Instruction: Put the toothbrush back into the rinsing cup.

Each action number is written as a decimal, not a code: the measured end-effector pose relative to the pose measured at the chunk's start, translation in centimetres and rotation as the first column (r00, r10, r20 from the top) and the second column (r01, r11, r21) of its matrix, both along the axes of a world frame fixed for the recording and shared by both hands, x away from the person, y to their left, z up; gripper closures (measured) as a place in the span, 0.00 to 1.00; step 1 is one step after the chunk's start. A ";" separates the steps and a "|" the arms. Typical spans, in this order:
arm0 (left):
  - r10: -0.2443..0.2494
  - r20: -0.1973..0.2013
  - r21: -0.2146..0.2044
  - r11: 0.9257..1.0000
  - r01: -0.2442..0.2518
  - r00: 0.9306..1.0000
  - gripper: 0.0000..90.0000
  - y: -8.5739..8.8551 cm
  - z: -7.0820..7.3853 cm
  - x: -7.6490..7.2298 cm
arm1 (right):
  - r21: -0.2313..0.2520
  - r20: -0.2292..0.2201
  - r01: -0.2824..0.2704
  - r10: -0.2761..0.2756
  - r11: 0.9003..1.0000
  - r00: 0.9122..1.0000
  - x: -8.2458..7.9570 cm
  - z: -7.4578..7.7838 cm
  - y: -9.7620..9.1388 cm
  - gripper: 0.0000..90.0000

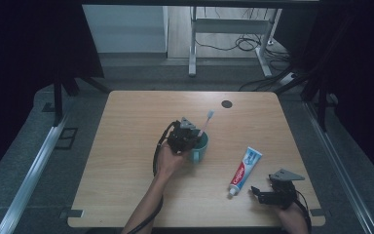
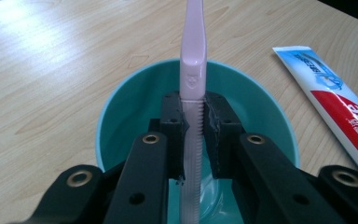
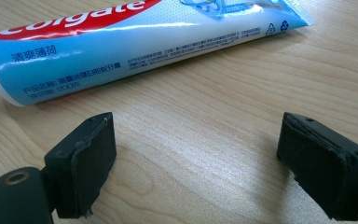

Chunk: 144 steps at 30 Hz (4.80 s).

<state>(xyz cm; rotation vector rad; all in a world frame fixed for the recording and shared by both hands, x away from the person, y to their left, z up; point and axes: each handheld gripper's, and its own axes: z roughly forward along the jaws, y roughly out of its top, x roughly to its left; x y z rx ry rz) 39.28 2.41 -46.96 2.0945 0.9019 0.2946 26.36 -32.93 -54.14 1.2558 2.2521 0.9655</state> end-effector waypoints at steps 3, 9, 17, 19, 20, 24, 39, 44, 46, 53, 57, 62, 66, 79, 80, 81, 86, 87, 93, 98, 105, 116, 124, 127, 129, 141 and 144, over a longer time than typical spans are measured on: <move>0.002 -0.010 0.003 1.000 -0.001 1.000 0.87 -0.1 -0.1 0.1 | 0.000 0.000 0.000 0.000 1.000 1.000 0.0 0.0 0.0 0.13; 0.005 -0.039 0.020 1.000 -0.004 0.999 0.87 -0.2 -0.2 0.4 | 0.000 0.000 0.000 0.000 1.000 1.000 0.0 0.0 0.0 0.13; 0.009 -0.081 0.036 0.999 -0.006 0.997 0.86 -0.4 -0.5 0.6 | 0.000 0.000 0.000 0.000 1.000 1.000 0.0 0.0 0.0 0.13; 0.011 -0.090 0.037 0.999 -0.008 0.996 0.85 -0.4 -0.5 0.7 | 0.000 0.000 0.000 0.000 1.000 1.000 0.0 0.0 0.0 0.13; 0.011 -0.094 0.039 0.999 -0.007 0.996 0.85 -0.4 -0.5 0.7 | 0.000 0.000 0.000 0.000 1.000 1.000 0.0 0.0 0.0 0.13; 0.007 -0.095 0.050 0.999 -0.002 0.995 0.84 -0.4 -0.4 0.8 | 0.000 0.000 0.000 0.000 1.000 1.000 0.0 0.0 0.0 0.13; 0.012 -0.059 0.053 0.999 -0.009 0.998 0.69 -0.5 0.4 0.4 | 0.000 0.001 0.000 0.000 1.000 1.000 0.0 0.0 0.0 0.13; 0.017 -0.039 0.046 0.999 -0.015 0.999 0.64 -0.3 1.0 0.1 | -0.001 0.001 -0.001 0.001 1.000 1.000 0.0 0.0 0.0 0.13; 0.018 -0.031 0.043 0.999 -0.017 0.999 0.61 -0.2 1.3 0.0 | -0.001 0.002 -0.001 0.001 1.000 1.000 0.0 0.0 0.0 0.13; 0.020 -0.010 0.035 0.999 -0.019 1.000 0.52 0.1 2.0 -0.2 | -0.001 0.002 -0.001 0.001 1.000 1.000 0.0 0.0 0.0 0.13; 0.007 -0.001 0.023 1.000 -0.007 1.000 0.47 0.2 2.4 -0.4 | 0.000 0.002 -0.001 0.001 1.000 1.000 0.0 0.0 0.0 0.13; 0.009 -0.001 0.002 1.000 -0.009 1.000 0.38 0.4 3.0 -0.5 | -0.001 0.002 -0.001 0.001 1.000 1.000 0.0 0.0 0.0 0.13; 0.013 -0.003 -0.017 1.000 -0.014 1.000 0.30 0.5 3.3 -0.7 | -0.001 0.001 -0.001 0.001 1.000 1.000 0.0 0.0 0.0 0.13; 0.023 0.012 -0.007 1.000 -0.022 1.000 0.16 1.0 4.3 -1.5 | -0.001 0.002 -0.001 0.001 1.000 1.000 0.0 0.0 0.0 0.13; 0.023 0.012 -0.005 1.000 -0.023 1.000 0.15 1.0 4.4 -1.6 | -0.001 0.002 -0.001 0.001 1.000 1.000 0.0 0.0 0.0 0.13; 0.022 0.015 -0.003 1.000 -0.022 1.000 0.14 1.1 4.5 -1.7 | -0.001 0.002 -0.001 0.001 1.000 1.000 0.0 0.0 0.0 0.13; 0.021 0.025 -0.001 1.000 -0.021 0.999 0.10 1.6 4.8 -2.2 | -0.001 0.001 -0.001 0.001 1.000 1.000 0.0 0.0 0.0 0.13; 0.019 0.028 -0.004 1.000 -0.019 0.999 0.10 1.7 4.9 -2.4 | -0.001 0.002 -0.001 0.001 1.000 1.000 0.0 0.0 0.0 0.13; 0.013 0.045 0.002 1.000 -0.013 0.999 0.05 2.3 5.2 -3.2 | -0.001 0.002 -0.001 0.001 1.000 1.000 0.0 0.0 0.0 0.13; 0.008 0.061 0.032 0.999 -0.010 0.998 0.02 2.6 5.1 -4.1 | -0.001 0.002 -0.001 0.001 1.000 1.000 0.0 0.0 0.0 0.13; 0.017 0.071 0.036 0.999 -0.020 0.997 0.00 3.6 4.6 -5.0 | -0.001 0.002 -0.001 0.001 1.000 1.000 0.0 0.0 0.0 0.13; 0.036 0.091 0.036 0.999 -0.039 0.995 0.00 5.5 3.0 -6.3 | 0.000 0.000 0.000 0.000 1.000 1.000 0.0 0.0 0.0 0.13; 0.054 0.096 0.033 0.998 -0.057 0.994 0.00 6.6 1.5 -7.1 | -0.001 0.000 0.002 -0.002 1.000 1.000 0.0 0.0 0.0 0.13; 0.061 0.093 0.027 0.998 -0.064 0.994 0.00 7.0 1.0 -7.5 | 0.001 0.000 0.004 -0.004 1.000 1.000 0.0 0.0 0.0 0.13; 0.067 0.092 0.025 0.997 -0.069 0.994 0.00 7.3 0.7 -7.7 | 0.000 0.000 0.004 -0.004 1.000 1.000 0.0 0.0 0.0 0.13; 0.082 0.086 0.021 0.996 -0.084 0.993 0.00 8.5 -1.1 -8.8 | 0.000 -0.001 0.007 -0.007 1.000 1.000 -0.1 0.0 0.0 0.13; 0.085 0.079 0.025 0.996 -0.087 0.993 0.00 8.7 -1.7 -9.1 | 0.000 -0.001 0.007 -0.007 1.000 1.000 -0.1 0.0 0.0 0.13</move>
